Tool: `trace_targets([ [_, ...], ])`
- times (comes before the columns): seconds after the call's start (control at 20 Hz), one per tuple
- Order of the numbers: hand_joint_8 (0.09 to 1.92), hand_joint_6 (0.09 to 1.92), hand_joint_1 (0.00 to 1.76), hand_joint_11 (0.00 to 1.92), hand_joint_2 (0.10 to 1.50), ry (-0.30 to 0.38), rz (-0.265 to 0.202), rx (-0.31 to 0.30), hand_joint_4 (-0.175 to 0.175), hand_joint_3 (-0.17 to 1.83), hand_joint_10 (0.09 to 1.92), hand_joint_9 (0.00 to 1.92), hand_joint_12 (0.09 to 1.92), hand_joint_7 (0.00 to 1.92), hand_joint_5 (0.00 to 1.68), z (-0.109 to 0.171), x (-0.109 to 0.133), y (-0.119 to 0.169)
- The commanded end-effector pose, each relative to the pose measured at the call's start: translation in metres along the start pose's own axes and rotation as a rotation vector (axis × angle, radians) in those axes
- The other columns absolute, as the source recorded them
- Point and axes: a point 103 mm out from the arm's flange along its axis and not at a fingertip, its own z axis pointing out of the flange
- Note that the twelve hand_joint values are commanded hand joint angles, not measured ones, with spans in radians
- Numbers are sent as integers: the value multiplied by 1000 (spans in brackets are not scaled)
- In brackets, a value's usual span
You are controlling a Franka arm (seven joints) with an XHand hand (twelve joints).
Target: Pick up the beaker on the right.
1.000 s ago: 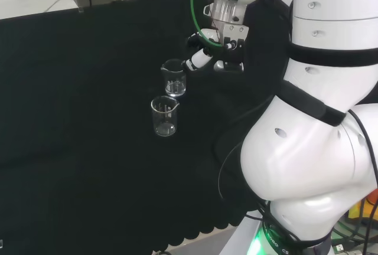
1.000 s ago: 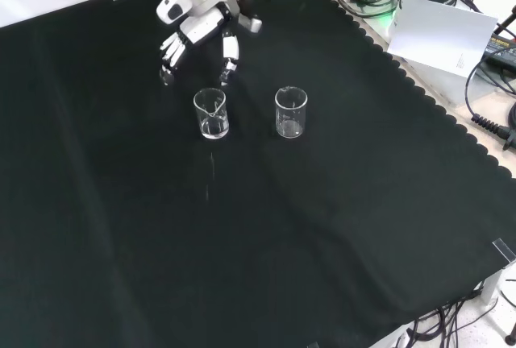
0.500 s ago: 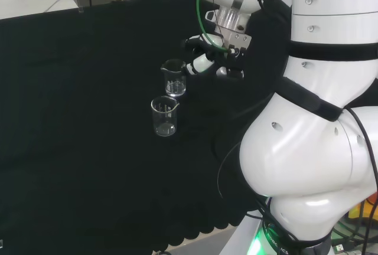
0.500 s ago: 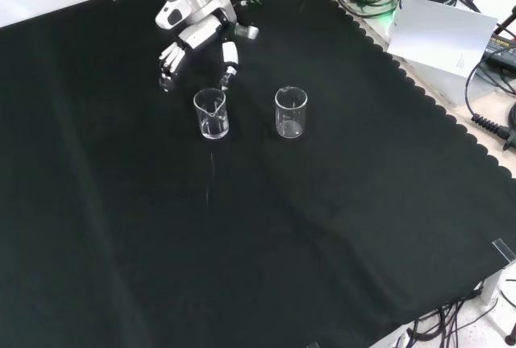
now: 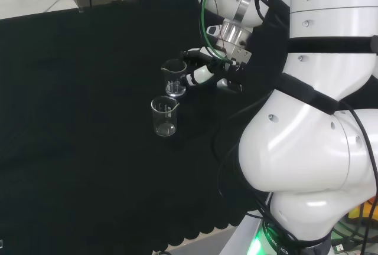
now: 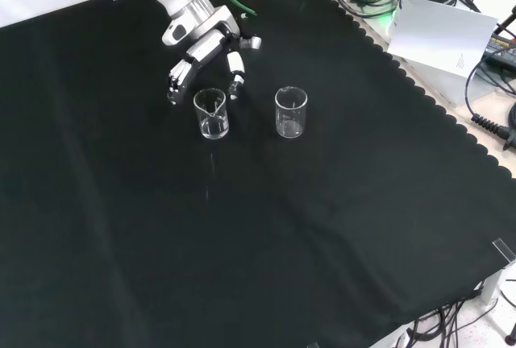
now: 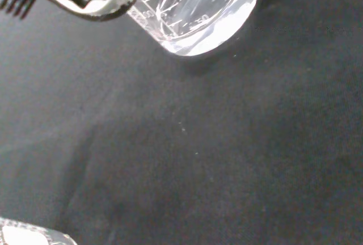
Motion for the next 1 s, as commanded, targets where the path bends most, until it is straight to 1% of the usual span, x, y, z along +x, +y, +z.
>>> trace_targets([
  [0.05,594,87,897,0,542,67,-53,-16,-25,618,617,175,1177,28,273,13,5,6],
  [0.2,601,87,902,0,536,99,-75,-25,-25,618,623,191,1182,49,271,17,7,8],
  [0.35,610,87,900,0,526,115,-86,-34,-25,621,627,224,1200,91,288,22,10,11],
  [0.5,615,87,901,0,515,160,-97,-69,-25,621,626,246,1221,119,300,26,13,13],
  [0.6,622,87,905,0,509,175,-107,-83,-24,620,625,263,1236,145,316,25,17,15],
  [0.8,633,87,922,0,498,187,-123,-95,-23,617,624,290,1255,183,347,27,22,18],
  [1.0,635,87,933,0,496,200,-128,-98,-21,615,620,296,1260,188,365,30,24,22],
])
